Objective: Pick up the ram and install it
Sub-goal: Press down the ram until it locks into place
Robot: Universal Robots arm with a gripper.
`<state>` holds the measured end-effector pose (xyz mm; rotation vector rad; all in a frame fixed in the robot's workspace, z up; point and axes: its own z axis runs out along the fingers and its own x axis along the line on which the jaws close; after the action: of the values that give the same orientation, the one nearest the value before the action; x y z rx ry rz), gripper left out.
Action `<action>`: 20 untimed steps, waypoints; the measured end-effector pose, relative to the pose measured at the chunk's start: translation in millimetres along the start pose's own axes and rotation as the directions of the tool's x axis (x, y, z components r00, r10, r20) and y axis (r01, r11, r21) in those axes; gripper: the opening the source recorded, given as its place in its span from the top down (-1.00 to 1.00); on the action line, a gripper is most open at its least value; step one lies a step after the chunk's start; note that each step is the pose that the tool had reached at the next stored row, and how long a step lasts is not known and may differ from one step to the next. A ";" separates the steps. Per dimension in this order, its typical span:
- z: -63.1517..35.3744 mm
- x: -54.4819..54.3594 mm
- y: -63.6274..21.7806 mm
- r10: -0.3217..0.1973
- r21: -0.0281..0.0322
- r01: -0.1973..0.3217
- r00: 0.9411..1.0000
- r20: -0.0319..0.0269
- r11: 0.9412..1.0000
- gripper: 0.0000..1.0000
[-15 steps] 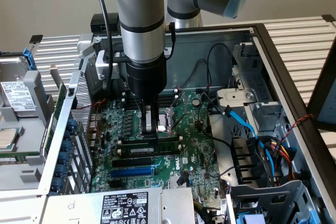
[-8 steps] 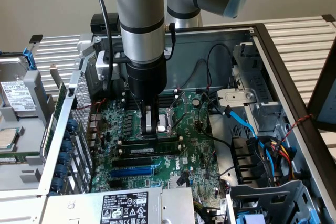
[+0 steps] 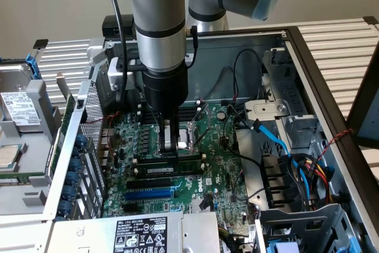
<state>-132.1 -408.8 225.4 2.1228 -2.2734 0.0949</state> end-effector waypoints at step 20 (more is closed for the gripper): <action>-13.9 0.9 -0.3 0.000 0.000 0.000 1.000 -0.008 1.000 0.79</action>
<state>-132.1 -408.8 239.4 2.1184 -2.2687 0.1031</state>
